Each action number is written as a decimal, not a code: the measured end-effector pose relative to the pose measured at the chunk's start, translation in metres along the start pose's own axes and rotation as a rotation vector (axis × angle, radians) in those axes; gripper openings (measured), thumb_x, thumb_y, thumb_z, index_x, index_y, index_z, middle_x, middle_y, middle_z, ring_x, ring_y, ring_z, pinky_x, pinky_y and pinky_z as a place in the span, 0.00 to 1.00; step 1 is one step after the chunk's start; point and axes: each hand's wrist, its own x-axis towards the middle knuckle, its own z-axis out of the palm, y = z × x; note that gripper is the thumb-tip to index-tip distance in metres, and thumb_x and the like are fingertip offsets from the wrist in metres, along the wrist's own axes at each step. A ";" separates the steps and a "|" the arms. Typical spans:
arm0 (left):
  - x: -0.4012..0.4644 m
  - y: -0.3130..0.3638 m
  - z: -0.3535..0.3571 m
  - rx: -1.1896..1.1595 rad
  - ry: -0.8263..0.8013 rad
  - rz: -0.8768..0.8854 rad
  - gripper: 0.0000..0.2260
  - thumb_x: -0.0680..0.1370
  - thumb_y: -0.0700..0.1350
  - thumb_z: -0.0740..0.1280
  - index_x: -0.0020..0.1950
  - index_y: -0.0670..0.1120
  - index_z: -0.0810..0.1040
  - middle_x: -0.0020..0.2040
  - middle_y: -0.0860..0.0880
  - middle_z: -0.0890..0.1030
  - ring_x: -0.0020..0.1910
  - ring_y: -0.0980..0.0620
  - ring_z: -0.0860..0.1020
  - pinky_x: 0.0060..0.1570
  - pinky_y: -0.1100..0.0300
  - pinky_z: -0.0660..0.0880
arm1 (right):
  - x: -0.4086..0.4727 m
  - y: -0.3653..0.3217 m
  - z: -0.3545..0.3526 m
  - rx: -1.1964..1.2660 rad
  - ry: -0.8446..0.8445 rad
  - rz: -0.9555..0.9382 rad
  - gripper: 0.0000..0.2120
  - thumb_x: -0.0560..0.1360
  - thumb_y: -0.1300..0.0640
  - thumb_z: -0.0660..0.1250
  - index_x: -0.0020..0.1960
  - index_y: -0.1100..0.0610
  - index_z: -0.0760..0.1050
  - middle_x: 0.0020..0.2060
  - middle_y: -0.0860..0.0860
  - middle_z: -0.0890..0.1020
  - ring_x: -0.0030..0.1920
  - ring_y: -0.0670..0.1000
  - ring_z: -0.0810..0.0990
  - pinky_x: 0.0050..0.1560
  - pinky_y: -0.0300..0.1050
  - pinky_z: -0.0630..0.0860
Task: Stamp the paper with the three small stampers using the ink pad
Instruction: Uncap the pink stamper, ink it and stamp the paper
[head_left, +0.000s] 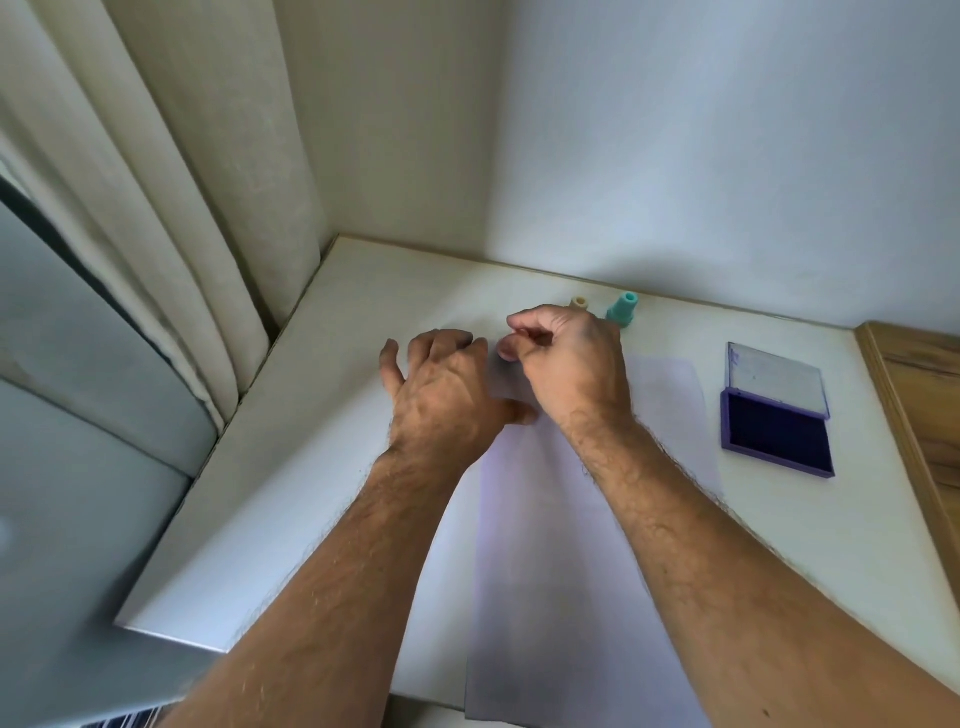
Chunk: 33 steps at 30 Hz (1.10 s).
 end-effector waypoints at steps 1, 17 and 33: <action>0.000 0.000 0.000 -0.007 -0.001 0.001 0.30 0.65 0.69 0.71 0.63 0.56 0.75 0.71 0.54 0.69 0.75 0.50 0.58 0.74 0.41 0.40 | 0.000 -0.002 0.000 -0.012 0.000 -0.003 0.10 0.70 0.54 0.75 0.52 0.49 0.85 0.48 0.48 0.86 0.49 0.50 0.83 0.53 0.47 0.81; -0.001 -0.001 -0.010 -0.029 -0.042 0.016 0.21 0.69 0.63 0.72 0.58 0.55 0.77 0.67 0.56 0.73 0.68 0.56 0.71 0.72 0.35 0.34 | 0.001 -0.025 -0.005 -0.357 -0.111 -0.042 0.10 0.73 0.61 0.70 0.52 0.55 0.83 0.49 0.55 0.81 0.50 0.59 0.81 0.48 0.44 0.78; 0.007 -0.006 0.005 0.024 -0.006 0.032 0.20 0.67 0.65 0.72 0.54 0.58 0.78 0.65 0.59 0.74 0.67 0.59 0.71 0.68 0.35 0.29 | 0.018 -0.053 -0.010 -0.485 -0.224 -0.019 0.11 0.67 0.64 0.75 0.48 0.58 0.81 0.42 0.52 0.79 0.43 0.56 0.80 0.41 0.44 0.77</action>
